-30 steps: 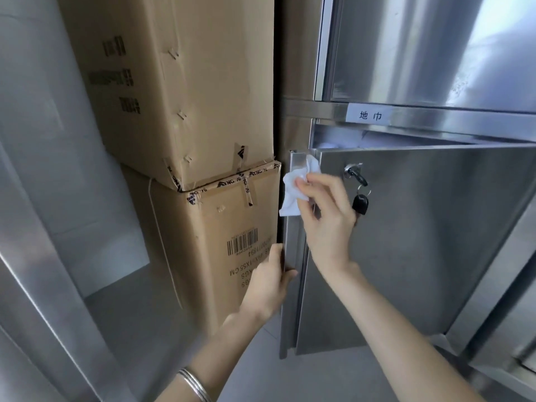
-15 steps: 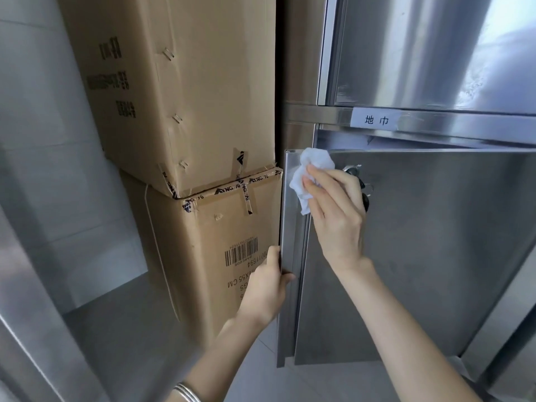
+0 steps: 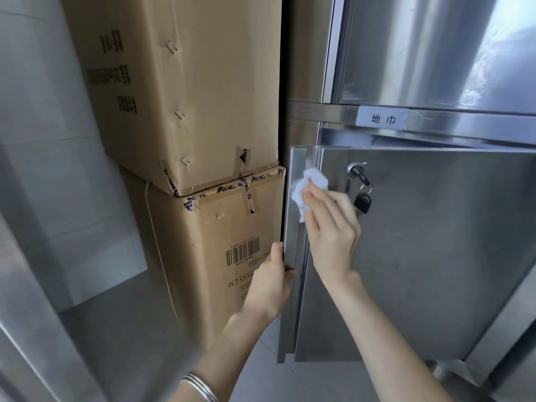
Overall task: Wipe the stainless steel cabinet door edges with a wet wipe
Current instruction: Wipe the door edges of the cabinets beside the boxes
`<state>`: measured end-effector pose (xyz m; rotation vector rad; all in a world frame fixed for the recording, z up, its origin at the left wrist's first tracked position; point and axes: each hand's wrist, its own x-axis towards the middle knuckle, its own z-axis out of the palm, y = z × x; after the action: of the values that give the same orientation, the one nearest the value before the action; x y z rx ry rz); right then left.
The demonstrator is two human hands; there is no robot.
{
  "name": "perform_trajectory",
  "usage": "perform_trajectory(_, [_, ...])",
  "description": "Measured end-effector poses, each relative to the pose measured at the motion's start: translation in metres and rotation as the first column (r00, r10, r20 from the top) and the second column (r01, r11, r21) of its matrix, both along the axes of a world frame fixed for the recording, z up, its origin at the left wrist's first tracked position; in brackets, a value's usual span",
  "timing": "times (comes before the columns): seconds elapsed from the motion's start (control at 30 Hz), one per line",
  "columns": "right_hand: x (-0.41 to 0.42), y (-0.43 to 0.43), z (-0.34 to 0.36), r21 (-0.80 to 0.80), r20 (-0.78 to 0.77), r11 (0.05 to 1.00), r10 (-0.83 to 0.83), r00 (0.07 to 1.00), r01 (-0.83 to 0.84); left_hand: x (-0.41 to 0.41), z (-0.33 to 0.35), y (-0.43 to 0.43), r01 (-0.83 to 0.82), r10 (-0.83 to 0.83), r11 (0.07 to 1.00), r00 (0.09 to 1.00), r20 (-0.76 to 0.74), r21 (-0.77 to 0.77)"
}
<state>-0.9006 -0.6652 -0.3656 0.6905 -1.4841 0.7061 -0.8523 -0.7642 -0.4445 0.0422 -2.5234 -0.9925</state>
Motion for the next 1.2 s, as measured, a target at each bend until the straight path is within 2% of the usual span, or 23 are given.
perform_trajectory(0.1, [0.002,0.006,-0.016,0.052,0.022,0.997,0.06,0.998,-0.061,0.001,0.004,-0.002,0.024,-0.024,1.0,1.0,0.017,-0.015])
perform_trajectory(0.2, [-0.005,0.0,-0.002,0.037,-0.006,0.994,0.1,0.995,-0.1,-0.001,0.004,-0.007,0.069,-0.069,0.997,0.997,0.023,-0.02])
perform_trajectory(0.37, [-0.019,-0.015,0.011,0.07,-0.07,0.997,0.026,0.997,-0.021,-0.015,0.008,-0.014,0.099,-0.101,0.994,0.994,0.033,0.047])
perform_trajectory(0.57, [-0.029,-0.017,-0.011,0.113,-0.068,0.992,0.059,0.996,-0.051,-0.023,0.003,-0.019,0.15,-0.15,0.987,0.989,-0.004,0.06])
perform_trajectory(0.77, [-0.043,-0.02,0.015,0.083,-0.176,0.997,0.018,0.984,-0.003,-0.029,0.0,-0.024,0.182,-0.18,0.982,0.983,-0.038,0.051])
perform_trajectory(0.97, [-0.021,-0.013,-0.04,0.168,-0.07,0.984,-0.046,0.996,0.057,-0.033,-0.003,-0.029,0.222,-0.218,0.975,0.97,-0.104,0.025])
perform_trajectory(1.13, [-0.018,-0.021,0.01,0.024,-0.043,0.999,-0.03,0.999,0.031,-0.029,-0.011,-0.031,0.265,-0.25,0.959,0.957,-0.145,0.1])
perform_trajectory(1.2, [-0.014,-0.022,0.012,-0.055,0.032,0.998,0.028,0.999,-0.026,-0.025,-0.016,-0.031,0.27,-0.247,0.953,0.955,-0.161,0.138])
